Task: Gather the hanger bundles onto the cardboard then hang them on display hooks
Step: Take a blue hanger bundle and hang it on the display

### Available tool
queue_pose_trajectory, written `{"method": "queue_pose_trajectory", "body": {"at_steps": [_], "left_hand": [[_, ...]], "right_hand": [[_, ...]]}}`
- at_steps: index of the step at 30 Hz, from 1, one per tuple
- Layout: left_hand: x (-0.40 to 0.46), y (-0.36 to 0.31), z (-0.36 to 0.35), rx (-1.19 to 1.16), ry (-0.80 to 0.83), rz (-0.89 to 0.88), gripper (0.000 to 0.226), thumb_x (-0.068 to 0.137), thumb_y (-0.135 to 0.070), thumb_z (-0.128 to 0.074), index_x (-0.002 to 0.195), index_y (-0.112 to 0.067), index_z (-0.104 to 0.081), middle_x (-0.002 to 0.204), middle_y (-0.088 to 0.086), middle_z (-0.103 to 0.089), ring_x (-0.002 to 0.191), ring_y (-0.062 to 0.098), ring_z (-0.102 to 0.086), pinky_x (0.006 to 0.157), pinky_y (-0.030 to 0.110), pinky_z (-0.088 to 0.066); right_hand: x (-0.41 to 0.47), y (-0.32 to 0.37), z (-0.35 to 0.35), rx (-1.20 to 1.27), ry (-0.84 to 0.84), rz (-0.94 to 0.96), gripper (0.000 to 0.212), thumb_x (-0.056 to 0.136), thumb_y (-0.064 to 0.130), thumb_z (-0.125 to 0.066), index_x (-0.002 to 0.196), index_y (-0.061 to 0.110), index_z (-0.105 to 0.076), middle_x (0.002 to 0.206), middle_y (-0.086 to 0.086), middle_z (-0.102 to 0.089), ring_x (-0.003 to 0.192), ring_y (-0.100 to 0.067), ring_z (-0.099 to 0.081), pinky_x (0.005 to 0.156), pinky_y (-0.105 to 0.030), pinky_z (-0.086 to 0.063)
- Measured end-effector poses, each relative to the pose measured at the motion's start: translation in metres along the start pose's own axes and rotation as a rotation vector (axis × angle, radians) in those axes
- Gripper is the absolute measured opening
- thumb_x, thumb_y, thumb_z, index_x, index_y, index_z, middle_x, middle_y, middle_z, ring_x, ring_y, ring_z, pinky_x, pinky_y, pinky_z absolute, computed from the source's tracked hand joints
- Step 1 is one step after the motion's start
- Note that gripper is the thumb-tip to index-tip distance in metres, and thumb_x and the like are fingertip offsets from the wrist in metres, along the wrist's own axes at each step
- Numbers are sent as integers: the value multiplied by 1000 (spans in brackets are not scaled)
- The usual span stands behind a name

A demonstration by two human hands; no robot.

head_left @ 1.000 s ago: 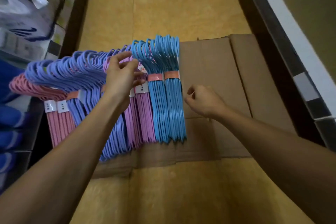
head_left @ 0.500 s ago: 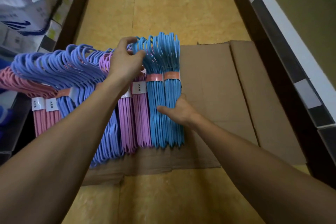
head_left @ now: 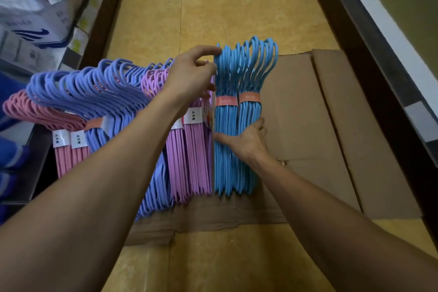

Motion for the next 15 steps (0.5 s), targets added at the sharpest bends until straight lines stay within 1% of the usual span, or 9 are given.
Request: {"method": "queue_pose_trajectory", "body": {"at_steps": [3, 7, 11, 15], "left_hand": [[-1, 0, -2, -8, 2, 0, 38, 98, -10, -51, 125, -33, -64, 113, 2, -65, 72, 16, -68, 65, 30, -58], [-3, 0, -6, -9, -8, -9, 39, 98, -7, -50, 123, -34, -63, 111, 4, -64, 70, 15, -67, 65, 30, -58], [-4, 0, -3, 32, -16, -27, 40, 98, -6, -49, 125, -34, -60, 111, 6, -64, 78, 25, -72, 68, 43, -59], [-4, 5, 7, 78, -66, -26, 39, 97, -8, -51, 126, -33, -57, 106, 3, -63, 87, 36, -71, 68, 50, -59]], "right_hand": [[-5, -1, -6, -81, -123, -15, 138, 63, 62, -84, 156, 12, 5, 155, -12, -25, 135, -37, -40, 106, -56, -42], [-10, 4, -12, -139, -214, -47, 133, 68, 60, -82, 156, 8, 4, 157, -14, -25, 137, -37, -38, 107, -56, -39], [-14, 6, -20, -159, -246, -58, 133, 68, 58, -83, 156, 9, 4, 154, -13, -27, 136, -36, -38, 106, -54, -38], [-16, 5, -31, -209, -249, -44, 131, 70, 57, -81, 155, 12, 8, 150, -13, -29, 133, -37, -41, 103, -54, -38]]}}
Point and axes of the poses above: each hand's wrist, its own x-axis towards the middle knuckle, its own z-axis out of the back of the hand, y = z × x, the point moved 6 cm from there along x, towards the middle knuckle
